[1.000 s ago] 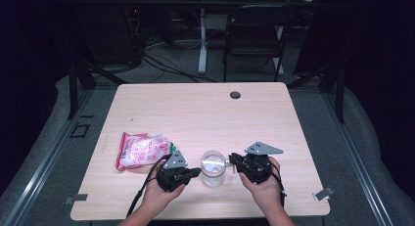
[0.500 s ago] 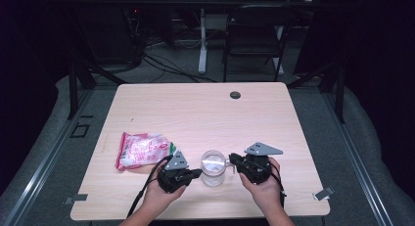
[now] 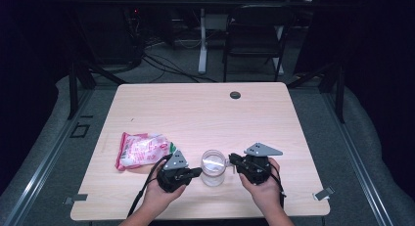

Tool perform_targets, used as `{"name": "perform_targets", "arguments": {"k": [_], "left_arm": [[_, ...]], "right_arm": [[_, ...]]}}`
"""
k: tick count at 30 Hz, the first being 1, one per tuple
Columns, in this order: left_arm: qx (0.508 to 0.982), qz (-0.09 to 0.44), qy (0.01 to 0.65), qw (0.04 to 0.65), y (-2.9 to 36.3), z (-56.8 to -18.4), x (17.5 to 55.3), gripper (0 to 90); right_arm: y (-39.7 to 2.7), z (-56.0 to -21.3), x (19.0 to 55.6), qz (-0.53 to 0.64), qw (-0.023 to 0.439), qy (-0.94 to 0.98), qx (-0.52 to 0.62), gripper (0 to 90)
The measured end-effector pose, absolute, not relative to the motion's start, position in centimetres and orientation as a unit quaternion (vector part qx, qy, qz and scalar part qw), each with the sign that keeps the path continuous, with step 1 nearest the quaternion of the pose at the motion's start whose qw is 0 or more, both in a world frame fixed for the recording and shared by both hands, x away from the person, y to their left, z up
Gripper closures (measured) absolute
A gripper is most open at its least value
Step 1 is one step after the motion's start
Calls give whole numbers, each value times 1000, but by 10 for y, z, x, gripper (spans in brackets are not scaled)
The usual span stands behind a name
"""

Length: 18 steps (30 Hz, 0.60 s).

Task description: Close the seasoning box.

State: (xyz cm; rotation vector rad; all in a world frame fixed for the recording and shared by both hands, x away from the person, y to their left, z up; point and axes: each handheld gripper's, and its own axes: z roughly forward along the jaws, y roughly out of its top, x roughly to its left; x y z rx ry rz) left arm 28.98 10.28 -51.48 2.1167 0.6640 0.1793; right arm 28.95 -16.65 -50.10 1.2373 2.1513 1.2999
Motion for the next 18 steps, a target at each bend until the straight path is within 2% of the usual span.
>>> {"name": "perform_targets", "arguments": {"k": [5, 12, 15, 18], "left_arm": [[853, 71, 264, 444, 101, -510, 290, 900], [852, 75, 254, 451, 96, -503, 289, 900], [850, 73, 252, 457, 94, -499, 290, 900], [849, 70, 251, 460, 92, -496, 292, 900]], "right_arm": [[-167, -500, 288, 453, 170, 761, 431, 829], [-165, -494, 275, 456, 174, 772, 407, 762], [-163, -493, 269, 451, 175, 780, 397, 722], [-160, -492, 262, 452, 169, 788, 383, 631]]}}
